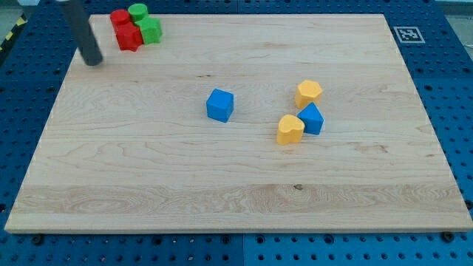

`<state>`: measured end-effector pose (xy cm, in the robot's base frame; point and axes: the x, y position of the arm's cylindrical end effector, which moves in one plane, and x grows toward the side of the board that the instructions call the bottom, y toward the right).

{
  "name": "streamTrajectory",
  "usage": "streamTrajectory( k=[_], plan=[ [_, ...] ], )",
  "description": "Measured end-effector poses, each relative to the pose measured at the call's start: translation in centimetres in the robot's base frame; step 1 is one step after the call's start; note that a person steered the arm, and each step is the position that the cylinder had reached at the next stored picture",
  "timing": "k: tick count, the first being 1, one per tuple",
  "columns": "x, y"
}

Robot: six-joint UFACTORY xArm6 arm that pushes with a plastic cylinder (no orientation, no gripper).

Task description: Push the green circle slightly right

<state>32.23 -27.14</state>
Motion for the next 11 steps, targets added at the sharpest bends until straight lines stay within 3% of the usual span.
streamTrajectory(
  k=[2, 3, 4, 6, 9, 10, 11],
  plan=[
    [-9.2, -3.2],
    [-9.3, -3.3],
    [-13.0, -3.3],
    [-13.0, -1.4],
    [-12.9, 11.4],
    [-12.7, 13.4],
    [-13.0, 11.6]
  ],
)
